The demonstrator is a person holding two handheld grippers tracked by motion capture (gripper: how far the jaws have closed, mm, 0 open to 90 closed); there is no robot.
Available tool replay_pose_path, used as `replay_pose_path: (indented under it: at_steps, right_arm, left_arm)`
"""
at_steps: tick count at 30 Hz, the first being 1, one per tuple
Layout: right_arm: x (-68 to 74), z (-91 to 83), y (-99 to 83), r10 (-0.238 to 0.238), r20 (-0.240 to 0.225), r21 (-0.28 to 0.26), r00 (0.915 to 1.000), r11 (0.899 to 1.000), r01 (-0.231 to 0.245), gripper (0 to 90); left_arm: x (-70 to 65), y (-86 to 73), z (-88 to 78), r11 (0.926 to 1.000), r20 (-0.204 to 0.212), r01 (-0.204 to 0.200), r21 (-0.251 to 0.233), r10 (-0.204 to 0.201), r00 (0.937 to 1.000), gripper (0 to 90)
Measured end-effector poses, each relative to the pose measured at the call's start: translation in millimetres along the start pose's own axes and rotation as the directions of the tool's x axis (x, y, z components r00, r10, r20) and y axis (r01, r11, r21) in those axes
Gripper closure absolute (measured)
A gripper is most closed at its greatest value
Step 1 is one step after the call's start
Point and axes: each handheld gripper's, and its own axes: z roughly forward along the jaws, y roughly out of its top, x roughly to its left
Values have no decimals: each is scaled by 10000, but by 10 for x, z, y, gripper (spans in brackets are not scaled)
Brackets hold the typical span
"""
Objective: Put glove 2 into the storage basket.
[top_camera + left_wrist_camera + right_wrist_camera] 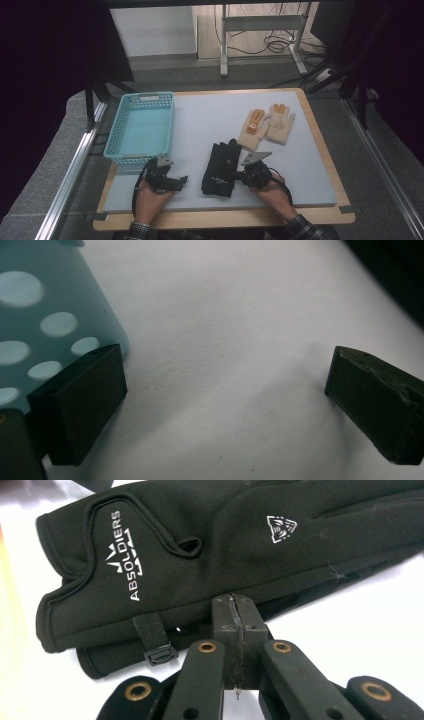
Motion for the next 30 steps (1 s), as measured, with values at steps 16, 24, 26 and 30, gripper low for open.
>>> replay_pose_path:
  at_steps: [16,24,26,30]
  right_arm:
    - [79,323,276,-140,-55,-150,9999,9998,139,876]
    - [73,137,234,-355,127,-327,9993,9988,359,732]
    - [24,65,209,-291,349,-415,9990,9987,305,682]
    - [-119,-61,128,97,658,-422,9978,9991,-69,546]
  left_arm:
    - [0,0,0,10000,-3,-3,6,3,10000,34]
    - [-1,0,0,10000,-4,-1,3,1,10000,34]
    - [-1,0,0,10000,-5,-4,5,4,10000,34]
    - [-1,0,0,10000,-5,-5,5,5,10000,34]
